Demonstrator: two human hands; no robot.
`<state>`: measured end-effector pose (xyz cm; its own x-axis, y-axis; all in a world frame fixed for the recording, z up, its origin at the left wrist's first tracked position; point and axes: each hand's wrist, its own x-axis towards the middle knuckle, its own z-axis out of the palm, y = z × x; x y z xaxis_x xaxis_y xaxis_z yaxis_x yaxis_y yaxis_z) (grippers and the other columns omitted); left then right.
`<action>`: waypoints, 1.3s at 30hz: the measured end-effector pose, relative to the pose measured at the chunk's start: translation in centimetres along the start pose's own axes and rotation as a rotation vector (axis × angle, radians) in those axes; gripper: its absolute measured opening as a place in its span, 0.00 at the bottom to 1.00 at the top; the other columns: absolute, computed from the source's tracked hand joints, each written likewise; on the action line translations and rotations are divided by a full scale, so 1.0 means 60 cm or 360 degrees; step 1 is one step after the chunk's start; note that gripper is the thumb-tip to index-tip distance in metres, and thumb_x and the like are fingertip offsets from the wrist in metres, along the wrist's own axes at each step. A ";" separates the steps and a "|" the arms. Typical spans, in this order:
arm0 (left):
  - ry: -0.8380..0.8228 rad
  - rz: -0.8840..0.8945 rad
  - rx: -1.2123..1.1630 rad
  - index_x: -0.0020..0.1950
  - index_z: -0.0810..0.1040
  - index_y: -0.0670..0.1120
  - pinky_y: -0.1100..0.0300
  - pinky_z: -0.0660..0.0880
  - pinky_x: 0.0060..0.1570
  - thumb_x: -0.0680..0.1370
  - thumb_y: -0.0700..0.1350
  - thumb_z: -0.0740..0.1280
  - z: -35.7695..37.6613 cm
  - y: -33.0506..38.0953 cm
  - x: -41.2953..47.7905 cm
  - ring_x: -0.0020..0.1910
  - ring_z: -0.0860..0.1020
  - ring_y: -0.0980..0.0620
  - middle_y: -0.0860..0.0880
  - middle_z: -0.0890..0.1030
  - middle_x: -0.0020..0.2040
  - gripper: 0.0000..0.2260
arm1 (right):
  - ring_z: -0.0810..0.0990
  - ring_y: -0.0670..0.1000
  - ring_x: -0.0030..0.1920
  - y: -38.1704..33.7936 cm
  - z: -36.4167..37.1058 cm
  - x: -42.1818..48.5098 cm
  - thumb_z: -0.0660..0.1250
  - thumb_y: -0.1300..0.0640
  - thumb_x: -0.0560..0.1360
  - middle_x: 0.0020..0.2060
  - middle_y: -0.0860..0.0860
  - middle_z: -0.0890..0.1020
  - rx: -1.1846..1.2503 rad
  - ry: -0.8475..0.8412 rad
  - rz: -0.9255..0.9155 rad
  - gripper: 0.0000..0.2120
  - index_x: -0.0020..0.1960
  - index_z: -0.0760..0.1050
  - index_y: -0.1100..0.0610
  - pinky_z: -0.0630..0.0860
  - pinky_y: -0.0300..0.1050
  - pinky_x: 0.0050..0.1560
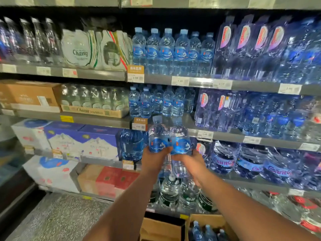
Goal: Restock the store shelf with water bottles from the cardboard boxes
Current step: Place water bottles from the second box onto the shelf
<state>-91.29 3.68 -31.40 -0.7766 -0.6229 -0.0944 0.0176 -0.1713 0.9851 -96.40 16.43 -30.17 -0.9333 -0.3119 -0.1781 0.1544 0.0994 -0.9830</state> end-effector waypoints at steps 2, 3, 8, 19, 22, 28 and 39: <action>0.0014 0.0024 0.0013 0.47 0.75 0.52 0.59 0.76 0.39 0.66 0.46 0.78 0.026 0.008 0.032 0.42 0.82 0.54 0.53 0.82 0.44 0.16 | 0.77 0.44 0.39 -0.012 -0.012 0.047 0.79 0.57 0.62 0.40 0.44 0.77 0.0014 -0.0020 -0.0027 0.28 0.54 0.65 0.54 0.72 0.42 0.37; 0.0021 0.0021 0.0024 0.49 0.75 0.51 0.55 0.78 0.44 0.66 0.46 0.78 0.040 0.013 0.050 0.44 0.82 0.52 0.51 0.82 0.46 0.17 | 0.78 0.46 0.41 -0.019 -0.016 0.068 0.79 0.57 0.62 0.42 0.47 0.79 0.0012 -0.0016 -0.0023 0.27 0.54 0.66 0.55 0.73 0.43 0.38; 0.0097 0.0024 0.0122 0.53 0.76 0.48 0.45 0.78 0.53 0.63 0.49 0.79 0.090 0.024 0.141 0.48 0.82 0.46 0.47 0.83 0.49 0.22 | 0.81 0.52 0.49 -0.047 -0.038 0.175 0.78 0.58 0.63 0.48 0.53 0.82 0.0000 -0.0094 -0.0043 0.27 0.57 0.71 0.59 0.74 0.44 0.42; 0.0171 0.0111 0.0260 0.40 0.78 0.51 0.72 0.69 0.22 0.64 0.46 0.79 0.140 0.034 0.279 0.27 0.78 0.65 0.59 0.80 0.31 0.12 | 0.83 0.43 0.40 -0.062 -0.042 0.332 0.77 0.65 0.63 0.38 0.42 0.84 0.0005 -0.0135 -0.0180 0.22 0.51 0.72 0.52 0.77 0.36 0.41; 0.0146 0.0133 0.0373 0.36 0.73 0.56 0.74 0.67 0.20 0.64 0.50 0.79 0.139 0.032 0.326 0.23 0.75 0.67 0.62 0.77 0.24 0.14 | 0.80 0.51 0.53 -0.057 -0.023 0.363 0.79 0.61 0.62 0.52 0.47 0.81 0.0057 -0.0088 -0.0134 0.34 0.64 0.68 0.54 0.75 0.48 0.58; -0.0043 0.0098 0.0456 0.47 0.73 0.55 0.75 0.65 0.18 0.63 0.50 0.80 0.123 0.036 0.435 0.22 0.73 0.68 0.62 0.74 0.31 0.20 | 0.81 0.55 0.48 -0.059 0.033 0.448 0.80 0.58 0.58 0.48 0.53 0.83 -0.0025 0.0269 -0.0112 0.33 0.61 0.73 0.57 0.77 0.52 0.54; -0.0140 0.0230 0.0490 0.50 0.81 0.44 0.59 0.78 0.45 0.61 0.52 0.81 0.126 0.024 0.570 0.44 0.82 0.52 0.52 0.83 0.45 0.23 | 0.81 0.55 0.51 -0.078 0.085 0.547 0.81 0.62 0.57 0.51 0.54 0.83 0.0124 0.0427 -0.0132 0.33 0.60 0.74 0.58 0.75 0.52 0.58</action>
<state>-122.55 -12.08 -32.11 -0.8316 -0.5532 0.0487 -0.0490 0.1605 0.9858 -126.09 0.91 -31.66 -0.9946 -0.0541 -0.0890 0.0887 0.0080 -0.9960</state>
